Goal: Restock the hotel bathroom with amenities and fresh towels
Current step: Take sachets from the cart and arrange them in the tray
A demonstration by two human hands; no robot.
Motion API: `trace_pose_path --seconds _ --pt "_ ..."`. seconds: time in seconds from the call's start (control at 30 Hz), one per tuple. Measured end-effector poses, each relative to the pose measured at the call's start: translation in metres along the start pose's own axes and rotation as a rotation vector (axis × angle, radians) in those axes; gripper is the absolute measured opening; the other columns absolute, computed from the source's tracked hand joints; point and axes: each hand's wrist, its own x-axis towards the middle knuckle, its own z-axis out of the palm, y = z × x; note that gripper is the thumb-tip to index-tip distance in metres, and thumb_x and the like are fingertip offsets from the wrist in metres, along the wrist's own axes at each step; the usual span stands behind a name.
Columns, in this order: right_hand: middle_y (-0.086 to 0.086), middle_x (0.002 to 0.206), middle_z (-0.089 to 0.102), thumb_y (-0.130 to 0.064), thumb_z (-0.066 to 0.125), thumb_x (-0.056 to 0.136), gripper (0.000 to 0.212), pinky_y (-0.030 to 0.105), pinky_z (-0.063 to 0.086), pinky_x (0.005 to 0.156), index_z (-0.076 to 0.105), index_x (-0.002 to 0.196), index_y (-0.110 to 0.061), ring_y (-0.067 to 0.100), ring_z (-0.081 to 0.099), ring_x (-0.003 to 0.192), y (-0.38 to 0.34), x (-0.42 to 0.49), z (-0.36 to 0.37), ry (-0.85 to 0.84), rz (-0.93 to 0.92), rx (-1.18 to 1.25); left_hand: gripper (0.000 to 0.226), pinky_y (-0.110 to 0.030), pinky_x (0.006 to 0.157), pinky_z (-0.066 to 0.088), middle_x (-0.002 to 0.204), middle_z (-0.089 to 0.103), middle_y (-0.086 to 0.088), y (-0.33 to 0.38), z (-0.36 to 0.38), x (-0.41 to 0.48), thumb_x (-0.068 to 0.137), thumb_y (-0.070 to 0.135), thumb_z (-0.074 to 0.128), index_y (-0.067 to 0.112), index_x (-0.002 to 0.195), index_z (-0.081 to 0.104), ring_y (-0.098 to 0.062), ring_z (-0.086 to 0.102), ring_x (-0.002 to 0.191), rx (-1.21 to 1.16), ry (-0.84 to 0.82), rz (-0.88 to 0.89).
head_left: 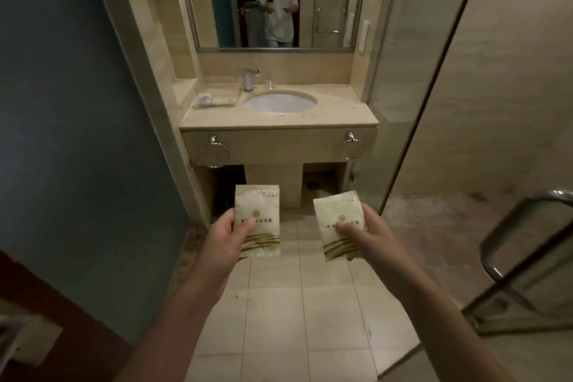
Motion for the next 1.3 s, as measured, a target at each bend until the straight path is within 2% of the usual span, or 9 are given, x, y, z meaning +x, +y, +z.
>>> trace_pose_path --seconds 0.07,0.23,0.43,0.6,0.73,0.83,0.93,1.1,1.3 --pt "0.003 0.107 0.06 -0.016 0.056 0.09 0.032 0.028 0.05 0.066 0.047 0.119 -0.024 0.019 0.06 0.09 -0.01 0.045 0.01 -0.003 0.011 -0.022 0.025 -0.031 0.074 0.054 0.103 0.068 -0.006 0.009 -0.006 0.042 0.094 0.016 0.049 0.015 0.118 0.055 -0.021 0.067 0.094 -0.002 0.011 -0.019" --pt "0.004 0.105 0.065 -0.016 0.059 0.088 0.021 0.038 0.05 0.073 0.054 0.102 -0.031 0.023 0.063 0.089 -0.027 0.143 0.031 0.027 -0.011 -0.045 0.022 -0.028 0.072 0.052 0.102 0.068 -0.004 0.035 -0.017 0.139 0.094 0.015 0.049 0.017 0.115 0.056 -0.018 0.066 0.093 -0.001 0.014 -0.021" --pt "0.003 0.105 0.065 -0.016 0.051 0.094 0.028 0.02 0.047 0.055 0.05 0.121 -0.022 0.009 0.061 0.078 -0.031 0.232 0.056 -0.018 -0.034 -0.026 0.014 -0.034 0.081 0.054 0.1 0.07 -0.002 0.05 -0.035 0.218 0.093 0.015 0.05 0.024 0.1 0.059 -0.018 0.067 0.093 -0.033 0.041 -0.017" --pt "0.001 0.109 0.064 -0.007 0.045 0.094 0.032 0.025 0.048 0.068 0.05 0.121 -0.022 0.011 0.062 0.089 -0.033 0.315 0.068 -0.08 0.01 -0.021 0.017 -0.029 0.071 0.053 0.094 0.07 -0.001 0.056 -0.047 0.283 0.095 0.013 0.048 0.025 0.096 0.059 -0.016 0.067 0.085 -0.08 0.091 -0.057" --pt "-0.001 0.115 0.065 -0.005 0.047 0.093 0.035 0.028 0.05 0.082 0.05 0.124 -0.021 0.014 0.062 0.103 -0.028 0.391 0.077 -0.132 -0.004 -0.022 0.023 -0.032 0.075 0.054 0.094 0.069 -0.002 0.065 -0.059 0.346 0.096 0.008 0.044 0.025 0.093 0.058 -0.017 0.066 0.086 -0.104 0.118 -0.079" --pt "-0.003 0.114 0.066 -0.008 0.05 0.093 0.034 0.031 0.05 0.087 0.051 0.124 -0.022 0.013 0.063 0.104 -0.033 0.455 0.08 -0.165 -0.026 -0.037 0.021 -0.04 0.084 0.053 0.095 0.071 -0.003 0.074 -0.068 0.406 0.096 0.009 0.044 0.021 0.103 0.059 -0.021 0.067 0.089 -0.067 0.157 -0.089" --pt "-0.002 0.113 0.067 -0.01 0.053 0.092 0.031 0.038 0.052 0.089 0.053 0.119 -0.026 0.016 0.064 0.102 -0.045 0.527 0.078 -0.169 -0.039 -0.046 0.021 -0.03 0.075 0.054 0.103 0.069 -0.004 0.086 -0.069 0.468 0.096 0.01 0.045 0.017 0.113 0.056 -0.017 0.067 0.092 -0.104 0.209 -0.082" --pt "0.0 0.101 0.07 -0.013 0.055 0.092 0.036 0.027 0.052 0.074 0.043 0.123 -0.024 0.013 0.069 0.088 -0.064 0.621 0.084 -0.207 -0.02 -0.085 0.018 -0.027 0.072 0.054 0.104 0.069 -0.004 0.102 -0.071 0.551 0.094 0.012 0.05 0.018 0.11 0.056 -0.018 0.067 0.094 -0.124 0.269 -0.098" --pt "-0.005 0.108 0.066 -0.011 0.057 0.091 0.043 0.02 0.052 0.068 0.039 0.127 -0.026 0.008 0.065 0.095 -0.07 0.707 0.102 -0.234 -0.015 -0.143 0.015 -0.034 0.08 0.054 0.099 0.071 -0.005 0.105 -0.093 0.634 0.094 0.012 0.049 0.017 0.1 0.061 -0.019 0.068 0.092 -0.114 0.31 -0.121"
